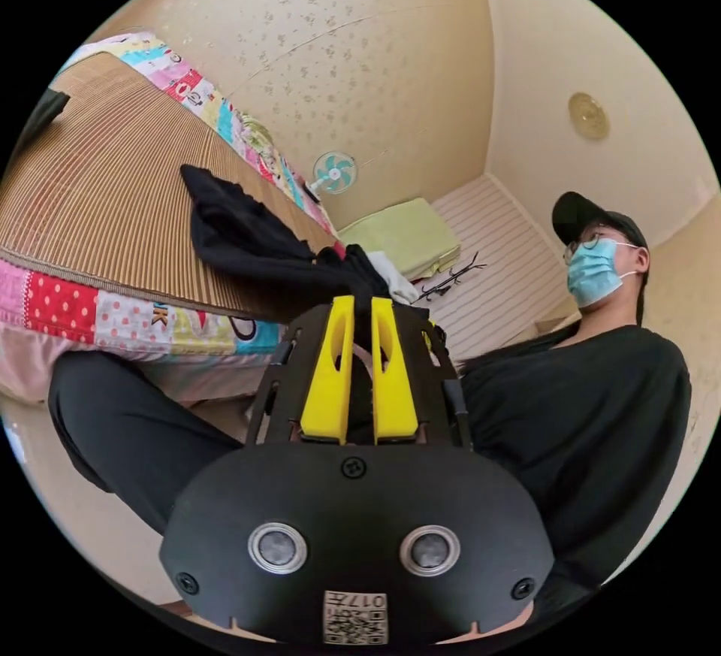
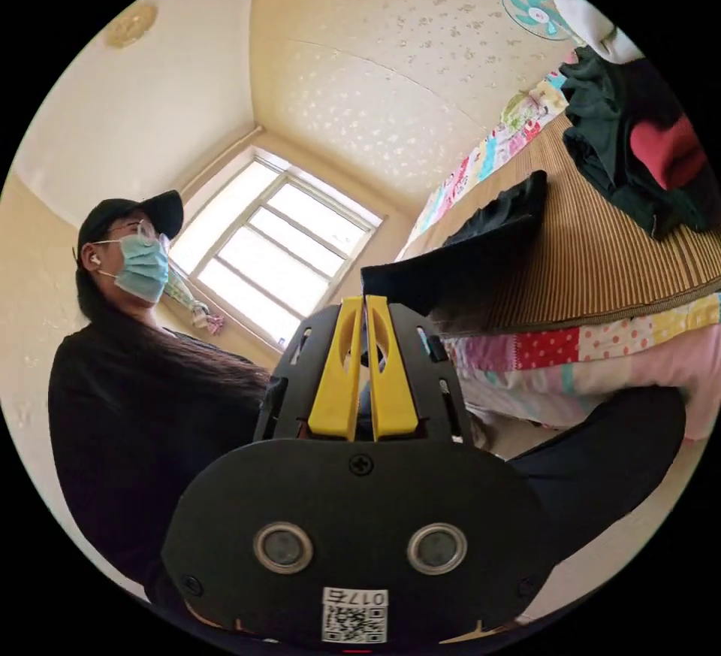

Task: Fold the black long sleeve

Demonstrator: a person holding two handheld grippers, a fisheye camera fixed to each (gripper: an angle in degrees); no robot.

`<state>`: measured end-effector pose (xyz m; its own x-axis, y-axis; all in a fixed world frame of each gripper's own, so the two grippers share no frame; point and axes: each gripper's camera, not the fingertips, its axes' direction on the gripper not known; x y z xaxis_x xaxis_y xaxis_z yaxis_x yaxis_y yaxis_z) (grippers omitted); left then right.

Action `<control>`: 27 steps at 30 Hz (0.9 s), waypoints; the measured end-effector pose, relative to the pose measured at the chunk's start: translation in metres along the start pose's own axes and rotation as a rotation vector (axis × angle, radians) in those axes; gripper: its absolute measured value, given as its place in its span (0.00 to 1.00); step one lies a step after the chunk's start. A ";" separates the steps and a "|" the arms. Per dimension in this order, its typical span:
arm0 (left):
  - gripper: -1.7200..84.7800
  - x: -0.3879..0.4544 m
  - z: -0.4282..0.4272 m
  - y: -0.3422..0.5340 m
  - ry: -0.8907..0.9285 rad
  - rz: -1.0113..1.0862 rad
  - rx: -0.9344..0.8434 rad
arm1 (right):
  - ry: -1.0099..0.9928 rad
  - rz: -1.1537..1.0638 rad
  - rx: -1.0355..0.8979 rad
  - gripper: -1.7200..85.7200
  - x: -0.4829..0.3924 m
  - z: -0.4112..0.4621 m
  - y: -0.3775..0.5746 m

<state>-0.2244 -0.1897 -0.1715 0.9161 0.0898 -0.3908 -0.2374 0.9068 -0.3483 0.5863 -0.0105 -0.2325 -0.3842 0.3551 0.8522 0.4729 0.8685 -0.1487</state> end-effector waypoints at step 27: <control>0.20 -0.181 0.067 -0.068 -0.575 -0.497 0.083 | 1.367 -0.335 -0.276 0.03 0.141 0.313 -0.051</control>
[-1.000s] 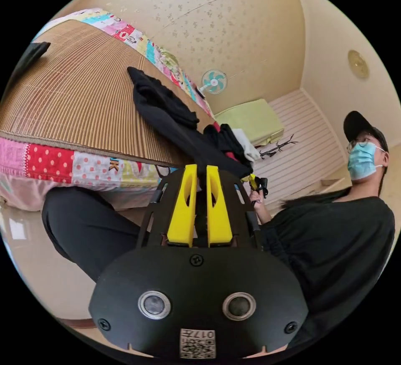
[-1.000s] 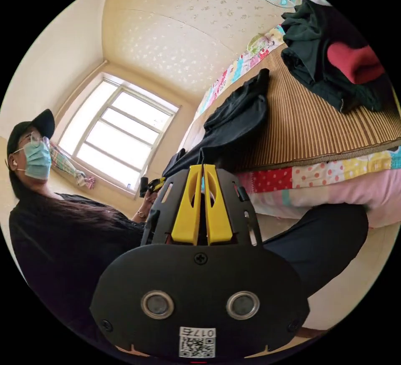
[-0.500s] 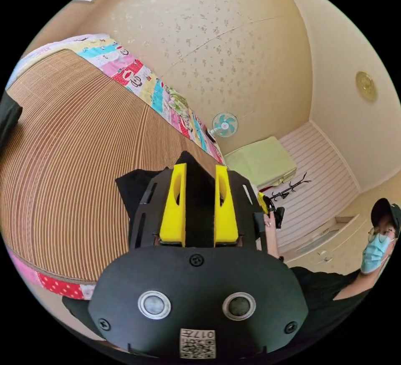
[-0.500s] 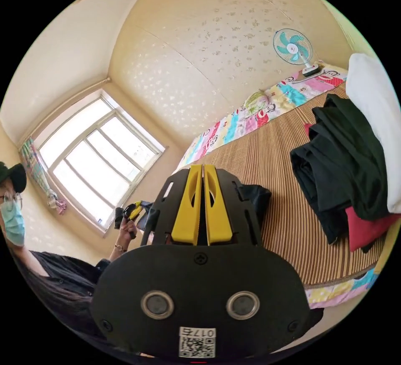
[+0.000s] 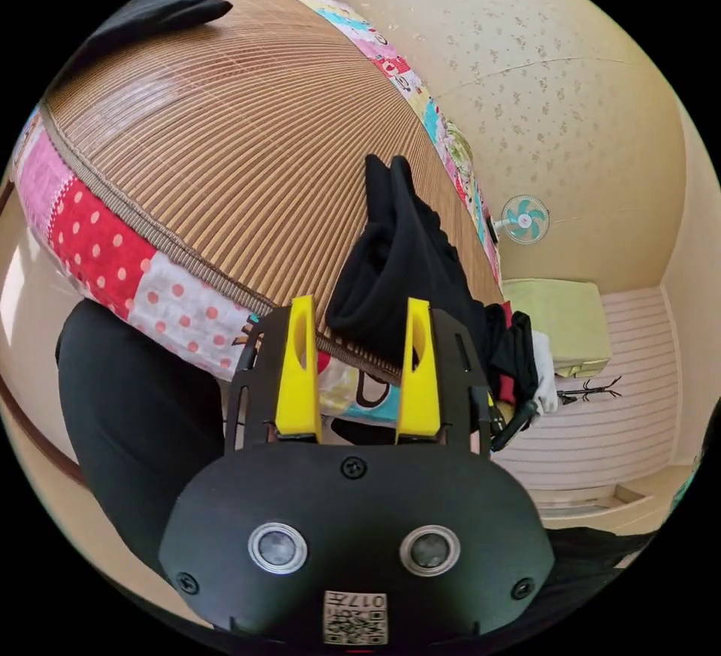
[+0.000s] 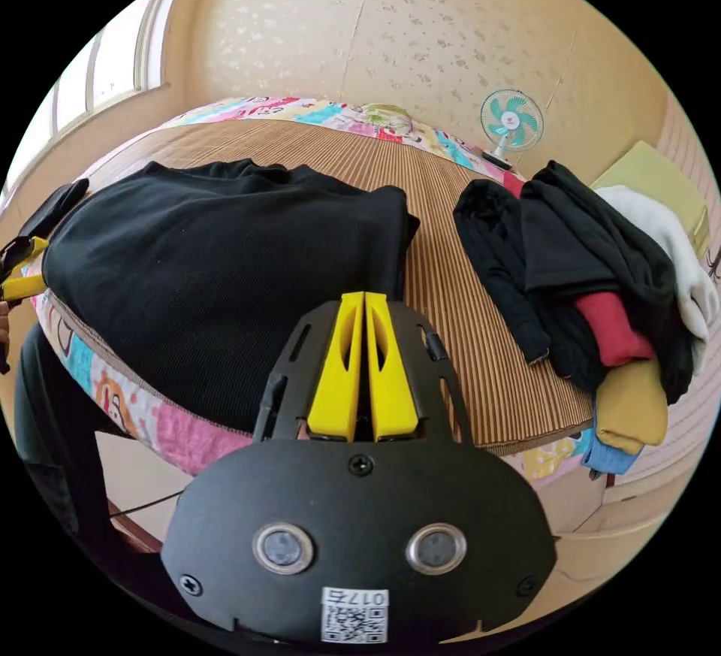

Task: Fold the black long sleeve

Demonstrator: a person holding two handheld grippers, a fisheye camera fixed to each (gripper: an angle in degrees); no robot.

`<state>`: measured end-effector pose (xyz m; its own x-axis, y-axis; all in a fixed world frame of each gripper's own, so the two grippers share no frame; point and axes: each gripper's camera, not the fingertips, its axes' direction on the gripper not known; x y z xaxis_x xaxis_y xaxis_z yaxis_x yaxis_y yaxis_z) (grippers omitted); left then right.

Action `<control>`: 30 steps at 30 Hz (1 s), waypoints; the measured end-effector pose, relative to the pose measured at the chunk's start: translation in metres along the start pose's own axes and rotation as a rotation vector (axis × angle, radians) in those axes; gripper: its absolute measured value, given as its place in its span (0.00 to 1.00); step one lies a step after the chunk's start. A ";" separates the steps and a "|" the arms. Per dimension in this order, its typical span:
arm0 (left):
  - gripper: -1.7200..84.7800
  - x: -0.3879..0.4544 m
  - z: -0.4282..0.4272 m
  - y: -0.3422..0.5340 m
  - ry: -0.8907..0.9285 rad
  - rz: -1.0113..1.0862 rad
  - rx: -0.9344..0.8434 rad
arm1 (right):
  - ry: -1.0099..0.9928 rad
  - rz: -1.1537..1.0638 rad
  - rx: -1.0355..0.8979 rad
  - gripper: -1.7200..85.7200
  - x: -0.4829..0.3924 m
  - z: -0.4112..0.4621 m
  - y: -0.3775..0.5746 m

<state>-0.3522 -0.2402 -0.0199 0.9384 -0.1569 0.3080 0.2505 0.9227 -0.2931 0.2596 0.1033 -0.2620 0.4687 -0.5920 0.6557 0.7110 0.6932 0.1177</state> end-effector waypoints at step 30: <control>0.16 0.283 0.204 0.143 -0.159 0.914 -0.326 | -0.727 0.655 0.037 0.13 0.247 -0.062 0.096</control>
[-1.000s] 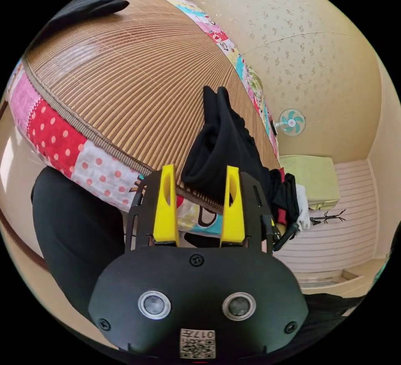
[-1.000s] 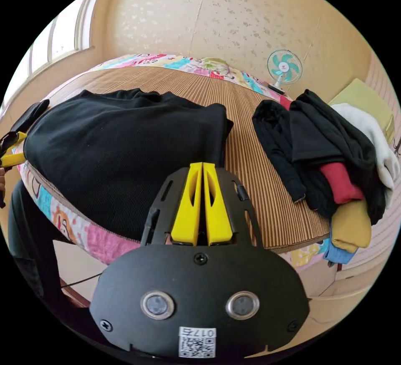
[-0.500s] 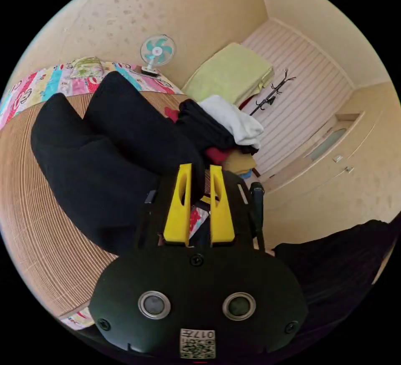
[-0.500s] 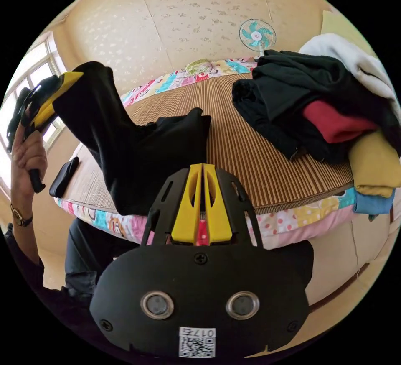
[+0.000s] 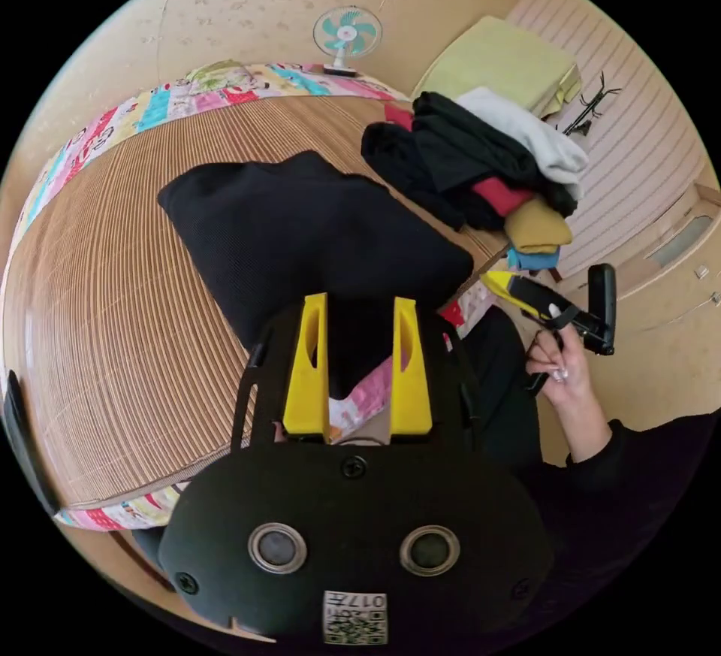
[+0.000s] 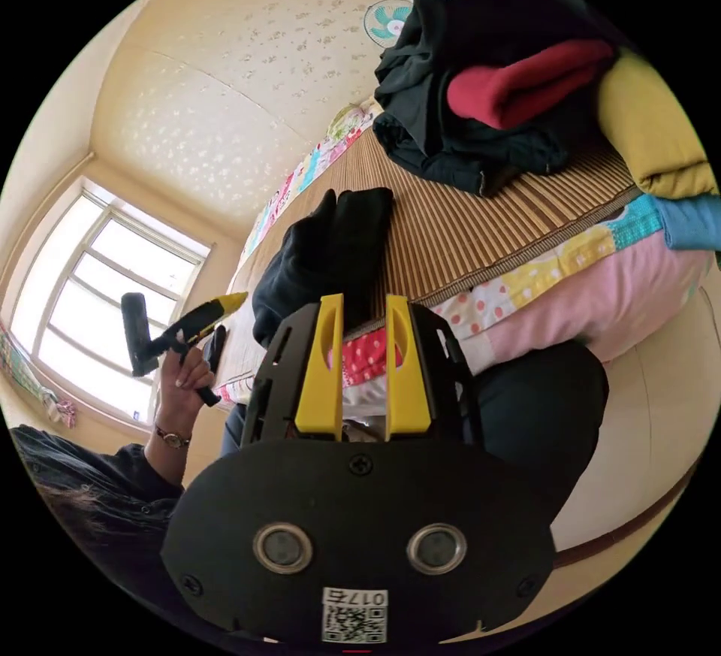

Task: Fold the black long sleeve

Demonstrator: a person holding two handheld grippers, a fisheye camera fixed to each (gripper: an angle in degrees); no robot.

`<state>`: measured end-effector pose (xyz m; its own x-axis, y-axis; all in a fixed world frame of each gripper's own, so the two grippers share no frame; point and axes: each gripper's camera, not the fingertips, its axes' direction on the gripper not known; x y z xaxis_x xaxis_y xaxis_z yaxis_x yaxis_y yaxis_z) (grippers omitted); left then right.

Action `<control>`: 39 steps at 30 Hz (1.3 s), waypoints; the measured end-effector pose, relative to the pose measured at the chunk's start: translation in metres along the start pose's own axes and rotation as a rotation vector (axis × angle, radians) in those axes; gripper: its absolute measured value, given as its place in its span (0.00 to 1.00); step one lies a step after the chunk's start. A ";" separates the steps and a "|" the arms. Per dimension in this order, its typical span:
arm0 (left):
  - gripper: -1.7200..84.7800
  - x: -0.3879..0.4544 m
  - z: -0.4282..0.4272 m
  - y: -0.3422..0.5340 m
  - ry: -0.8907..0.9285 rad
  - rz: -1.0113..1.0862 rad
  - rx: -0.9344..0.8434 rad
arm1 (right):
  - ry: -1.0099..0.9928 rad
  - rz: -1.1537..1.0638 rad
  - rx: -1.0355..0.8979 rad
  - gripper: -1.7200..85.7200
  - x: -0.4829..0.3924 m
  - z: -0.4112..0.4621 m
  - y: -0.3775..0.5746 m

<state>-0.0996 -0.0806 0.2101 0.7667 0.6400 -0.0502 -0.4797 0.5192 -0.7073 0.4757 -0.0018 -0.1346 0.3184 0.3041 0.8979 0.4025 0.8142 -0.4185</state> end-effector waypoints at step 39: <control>0.14 -0.020 -0.188 0.110 0.568 0.118 0.296 | -1.072 -0.294 0.194 0.20 -0.067 -0.149 -0.187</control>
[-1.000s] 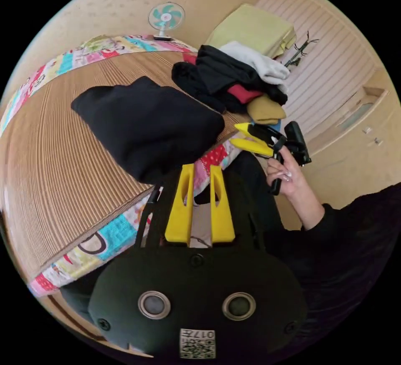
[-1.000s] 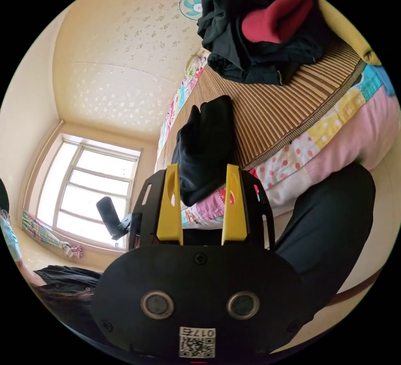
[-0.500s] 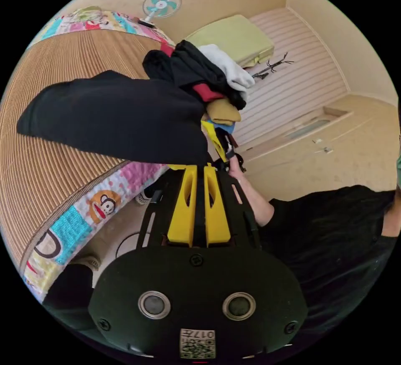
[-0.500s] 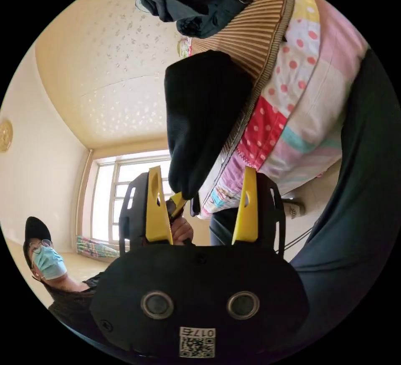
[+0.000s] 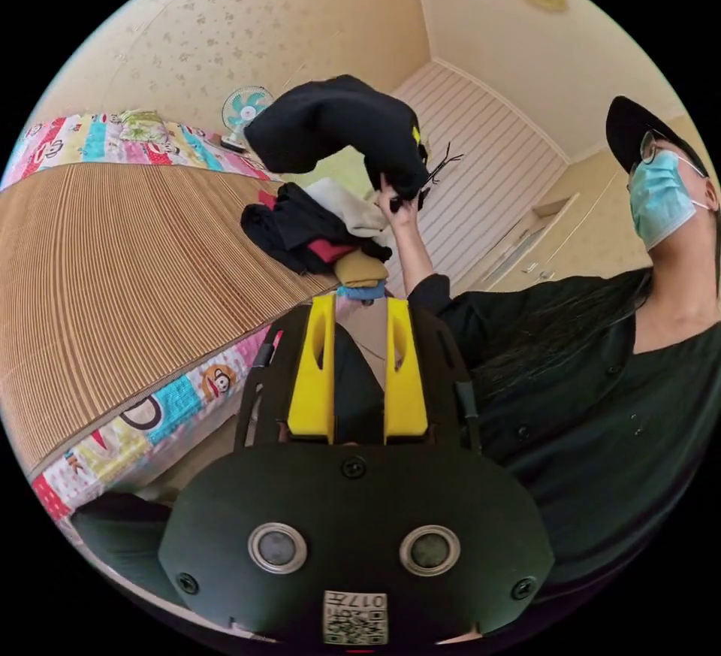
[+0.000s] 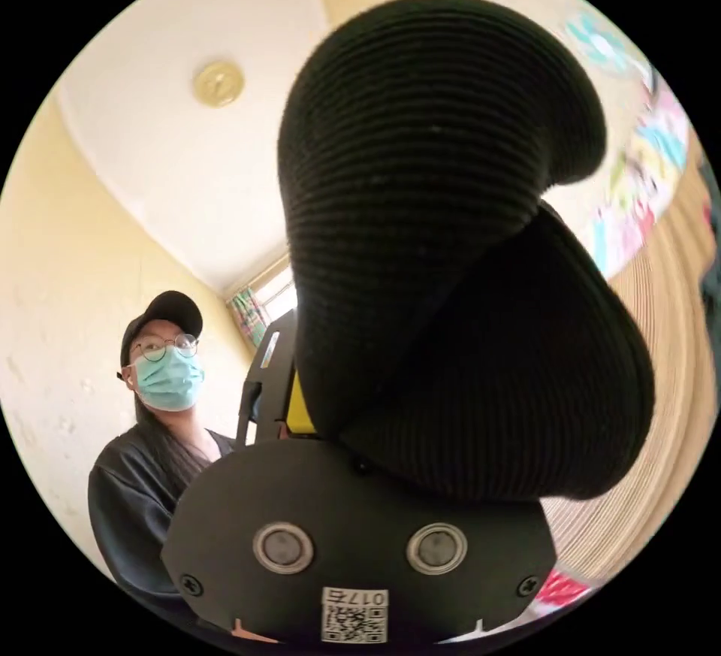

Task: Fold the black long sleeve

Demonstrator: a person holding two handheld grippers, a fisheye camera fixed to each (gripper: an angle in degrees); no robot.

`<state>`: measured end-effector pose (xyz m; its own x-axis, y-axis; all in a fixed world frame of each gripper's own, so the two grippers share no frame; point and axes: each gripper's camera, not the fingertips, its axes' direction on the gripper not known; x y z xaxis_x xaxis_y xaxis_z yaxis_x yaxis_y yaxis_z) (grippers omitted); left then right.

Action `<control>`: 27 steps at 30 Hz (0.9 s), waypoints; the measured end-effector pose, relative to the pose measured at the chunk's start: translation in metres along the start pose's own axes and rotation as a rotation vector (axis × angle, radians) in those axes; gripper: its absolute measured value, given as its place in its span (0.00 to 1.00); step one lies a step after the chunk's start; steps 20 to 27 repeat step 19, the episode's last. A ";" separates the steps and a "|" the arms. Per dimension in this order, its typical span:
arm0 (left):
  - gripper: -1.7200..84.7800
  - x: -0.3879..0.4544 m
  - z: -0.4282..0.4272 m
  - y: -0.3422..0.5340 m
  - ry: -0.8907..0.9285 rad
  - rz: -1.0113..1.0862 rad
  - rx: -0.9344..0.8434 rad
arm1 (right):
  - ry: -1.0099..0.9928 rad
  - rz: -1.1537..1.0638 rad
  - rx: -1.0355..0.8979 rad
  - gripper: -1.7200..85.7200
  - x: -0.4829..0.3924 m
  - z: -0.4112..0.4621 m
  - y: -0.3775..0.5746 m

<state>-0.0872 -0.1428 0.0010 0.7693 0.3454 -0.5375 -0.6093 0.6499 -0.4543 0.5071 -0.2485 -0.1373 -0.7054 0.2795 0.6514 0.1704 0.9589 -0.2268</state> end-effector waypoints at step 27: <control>0.17 -0.142 -0.170 0.039 -0.789 -0.608 0.177 | 1.579 0.266 0.167 0.07 -0.035 -0.104 0.183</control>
